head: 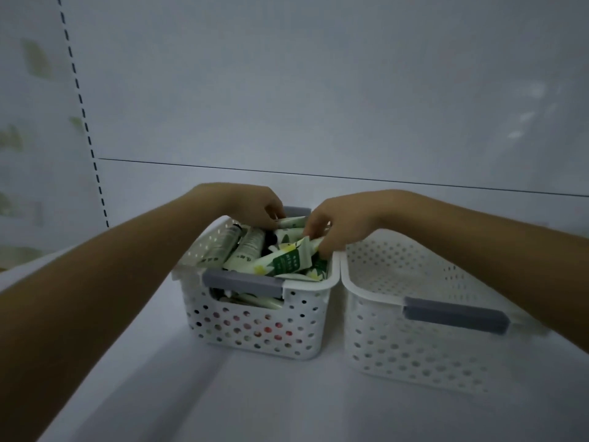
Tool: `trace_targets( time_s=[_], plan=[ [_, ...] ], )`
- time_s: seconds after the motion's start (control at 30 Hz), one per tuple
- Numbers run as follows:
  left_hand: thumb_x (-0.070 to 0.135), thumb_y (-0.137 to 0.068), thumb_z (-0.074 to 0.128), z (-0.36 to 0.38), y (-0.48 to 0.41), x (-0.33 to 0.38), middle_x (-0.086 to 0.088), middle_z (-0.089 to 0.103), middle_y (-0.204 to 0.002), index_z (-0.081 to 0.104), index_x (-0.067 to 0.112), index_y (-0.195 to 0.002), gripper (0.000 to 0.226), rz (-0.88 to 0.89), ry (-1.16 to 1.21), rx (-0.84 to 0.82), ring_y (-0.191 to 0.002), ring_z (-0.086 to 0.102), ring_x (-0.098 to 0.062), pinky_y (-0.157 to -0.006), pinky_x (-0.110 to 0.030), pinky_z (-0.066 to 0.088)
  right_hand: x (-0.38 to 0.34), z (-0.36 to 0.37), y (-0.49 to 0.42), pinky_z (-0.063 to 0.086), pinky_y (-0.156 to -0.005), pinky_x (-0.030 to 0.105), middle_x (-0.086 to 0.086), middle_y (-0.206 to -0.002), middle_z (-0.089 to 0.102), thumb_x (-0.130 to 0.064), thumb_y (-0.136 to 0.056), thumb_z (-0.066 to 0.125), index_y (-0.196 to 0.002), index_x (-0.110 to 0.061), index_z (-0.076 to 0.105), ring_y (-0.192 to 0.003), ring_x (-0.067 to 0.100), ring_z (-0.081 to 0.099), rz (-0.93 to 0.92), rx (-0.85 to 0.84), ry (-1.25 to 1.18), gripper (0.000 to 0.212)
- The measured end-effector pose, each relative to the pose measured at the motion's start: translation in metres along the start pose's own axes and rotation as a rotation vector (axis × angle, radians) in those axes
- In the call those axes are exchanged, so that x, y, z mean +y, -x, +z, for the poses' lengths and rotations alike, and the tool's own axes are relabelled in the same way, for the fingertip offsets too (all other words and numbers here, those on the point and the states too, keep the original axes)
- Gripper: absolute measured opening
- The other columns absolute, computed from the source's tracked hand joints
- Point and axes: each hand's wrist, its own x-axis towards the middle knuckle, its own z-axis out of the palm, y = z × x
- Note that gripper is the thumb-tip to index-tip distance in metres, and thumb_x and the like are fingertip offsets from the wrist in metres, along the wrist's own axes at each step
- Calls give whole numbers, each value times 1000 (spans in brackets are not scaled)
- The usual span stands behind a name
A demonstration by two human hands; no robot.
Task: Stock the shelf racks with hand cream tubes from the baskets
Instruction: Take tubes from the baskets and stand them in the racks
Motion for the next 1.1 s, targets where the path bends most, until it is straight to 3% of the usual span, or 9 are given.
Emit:
trace_targets(
  time_s=[0.13, 0.2, 0.3, 0.47, 0.67, 0.77, 0.9, 0.97, 1.1],
  plan=[
    [20, -94, 48, -2, -3, -2, -3, 60, -113, 56, 10, -121, 30, 3, 90, 88, -96, 55, -17, -88, -30, 44, 7, -6, 2, 44, -78, 27, -3, -96, 61, -26, -84, 64, -106, -20, 65, -87, 15, 54, -23, 68, -39, 23],
    [13, -95, 44, -6, -3, -4, -6, 59, -104, 55, 6, -119, 27, -2, 285, 163, -89, 55, -18, -79, -28, 46, 17, -13, 7, 47, -87, 33, 2, -99, 65, -25, -84, 65, -100, -18, 66, -90, 22, 59, -39, 128, -143, 17],
    [10, -96, 42, -11, -1, -5, -11, 59, -105, 54, 5, -117, 24, -31, 627, 228, -92, 58, -24, -83, -35, 51, 33, -21, 19, 47, -93, 33, -6, -101, 68, -24, -84, 66, -93, -29, 67, -98, 14, 61, -72, 167, -363, 10],
    [12, -97, 42, -19, 1, 14, -9, 59, -99, 54, 7, -109, 17, -2, 881, 295, -88, 59, -22, -75, -30, 52, 61, -23, 35, 52, -86, 26, -4, -100, 68, -22, -88, 59, -96, -21, 63, -96, 13, 64, -51, 329, -829, 9],
    [16, -88, 61, -31, -1, 69, -5, 62, -94, 52, 9, -105, 21, 61, 922, 330, -83, 64, -10, -72, -28, 54, 99, -16, 68, 57, -75, 28, 1, -87, 65, -18, -94, 51, -88, -15, 58, -77, 14, 65, -41, 559, -1385, 9],
    [18, -84, 65, -38, -8, 110, -2, 59, -87, 52, 15, -93, 16, 78, 910, 363, -73, 62, -7, -58, -21, 51, 123, -11, 93, 56, -68, 27, 1, -82, 64, -17, -94, 51, -83, -15, 56, -68, 12, 65, -14, 623, -1407, 12],
    [27, -88, 61, -46, -24, 171, -1, 55, -86, 48, 14, -101, 22, 60, 870, 376, -59, 52, -8, -44, -16, 42, 161, -5, 133, 54, -65, 27, 1, -80, 61, -15, -95, 48, -84, -18, 53, -67, 12, 61, 40, 729, -1317, 13],
    [29, -92, 55, -48, -35, 204, 1, 56, -84, 49, 16, -92, 14, 94, 847, 371, -56, 47, -8, -44, -15, 40, 182, -1, 157, 54, -58, 24, 2, -80, 60, -14, -95, 49, -90, -20, 53, -64, 11, 61, 80, 789, -1194, 9],
    [31, -99, 36, -46, -58, 275, -1, 57, -83, 49, 16, -86, 24, 108, 892, 304, -58, 49, -10, -47, -19, 39, 229, 14, 199, 52, -54, 22, 5, -85, 60, -12, -94, 50, -110, -20, 51, -64, 14, 58, 149, 869, -1080, 18]
  ],
)
